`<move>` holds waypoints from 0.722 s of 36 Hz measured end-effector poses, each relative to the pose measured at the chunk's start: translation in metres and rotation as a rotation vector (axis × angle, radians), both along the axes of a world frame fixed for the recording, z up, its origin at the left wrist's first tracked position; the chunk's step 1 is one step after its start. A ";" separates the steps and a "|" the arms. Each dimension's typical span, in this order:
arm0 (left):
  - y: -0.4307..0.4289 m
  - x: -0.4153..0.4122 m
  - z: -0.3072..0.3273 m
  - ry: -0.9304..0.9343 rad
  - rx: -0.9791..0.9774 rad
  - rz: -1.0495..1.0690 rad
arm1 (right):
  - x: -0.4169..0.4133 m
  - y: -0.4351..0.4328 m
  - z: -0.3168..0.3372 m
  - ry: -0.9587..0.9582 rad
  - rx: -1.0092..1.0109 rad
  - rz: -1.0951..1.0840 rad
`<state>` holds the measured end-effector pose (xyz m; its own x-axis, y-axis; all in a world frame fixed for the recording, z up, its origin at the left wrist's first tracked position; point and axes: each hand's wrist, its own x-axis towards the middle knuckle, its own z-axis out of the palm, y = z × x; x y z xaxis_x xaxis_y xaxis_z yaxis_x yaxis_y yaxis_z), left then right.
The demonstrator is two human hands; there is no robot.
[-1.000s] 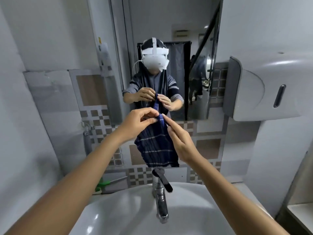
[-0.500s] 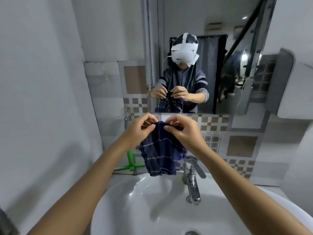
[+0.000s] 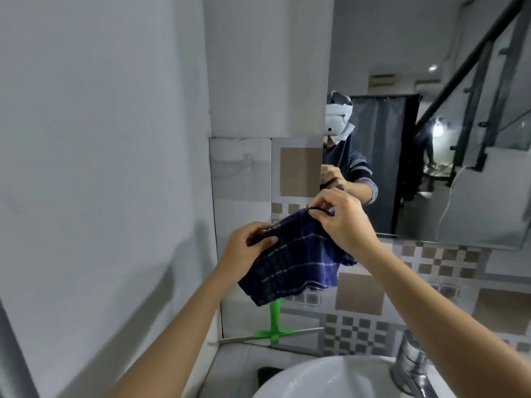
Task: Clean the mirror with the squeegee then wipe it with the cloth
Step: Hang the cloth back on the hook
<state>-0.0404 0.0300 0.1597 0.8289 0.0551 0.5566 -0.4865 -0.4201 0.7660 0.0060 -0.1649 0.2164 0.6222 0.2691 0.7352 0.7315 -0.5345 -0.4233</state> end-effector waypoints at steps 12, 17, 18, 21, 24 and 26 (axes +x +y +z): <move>0.066 0.077 0.112 -0.345 -0.024 0.448 | 0.056 0.107 0.091 -0.210 0.184 -0.056; 0.085 0.102 0.137 -0.496 0.009 0.589 | 0.082 0.137 0.104 -0.277 0.151 -0.129; 0.087 0.107 0.136 -0.500 0.016 0.596 | 0.086 0.141 0.102 -0.285 0.139 -0.144; 0.089 0.117 0.127 -0.500 0.006 0.593 | 0.098 0.145 0.089 -0.291 0.116 -0.170; 0.089 0.123 0.115 -0.512 -0.008 0.571 | 0.103 0.145 0.071 -0.287 0.142 -0.159; 0.089 0.125 0.110 -0.519 -0.049 0.550 | 0.103 0.145 0.061 -0.267 0.194 -0.133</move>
